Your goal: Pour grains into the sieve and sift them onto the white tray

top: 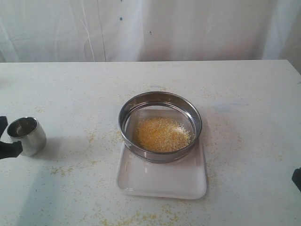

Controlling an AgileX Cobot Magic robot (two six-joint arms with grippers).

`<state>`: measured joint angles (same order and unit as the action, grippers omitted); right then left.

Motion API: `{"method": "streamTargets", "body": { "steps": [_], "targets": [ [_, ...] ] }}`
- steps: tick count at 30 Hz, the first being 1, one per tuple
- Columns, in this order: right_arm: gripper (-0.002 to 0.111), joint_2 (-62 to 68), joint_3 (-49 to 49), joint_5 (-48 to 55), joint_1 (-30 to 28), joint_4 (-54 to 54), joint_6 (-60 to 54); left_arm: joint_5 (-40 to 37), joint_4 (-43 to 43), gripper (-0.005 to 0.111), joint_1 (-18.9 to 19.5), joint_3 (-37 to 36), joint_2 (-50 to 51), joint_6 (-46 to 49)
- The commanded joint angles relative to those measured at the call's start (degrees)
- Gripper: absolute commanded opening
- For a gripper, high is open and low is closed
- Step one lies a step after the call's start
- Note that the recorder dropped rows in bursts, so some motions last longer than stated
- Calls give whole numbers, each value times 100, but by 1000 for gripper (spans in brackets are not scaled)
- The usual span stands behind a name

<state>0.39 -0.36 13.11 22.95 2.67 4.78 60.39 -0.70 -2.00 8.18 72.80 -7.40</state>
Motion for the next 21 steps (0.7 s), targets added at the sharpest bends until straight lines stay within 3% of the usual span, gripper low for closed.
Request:
{"method": "streamTargets", "body": {
  "steps": [1,5,21],
  "targets": [
    [0,-39,36,-33,-19,15,14,-136,-274,1,-12,-380,-785,-486],
    [0,-39,36,-33,-19,15,14,-205,-646,1,-12,-683,-1431,-1128],
    [0,-39,36,-33,-19,15,14,-1232,-864,1,-82,-773,-2826,-1074]
  ]
}}
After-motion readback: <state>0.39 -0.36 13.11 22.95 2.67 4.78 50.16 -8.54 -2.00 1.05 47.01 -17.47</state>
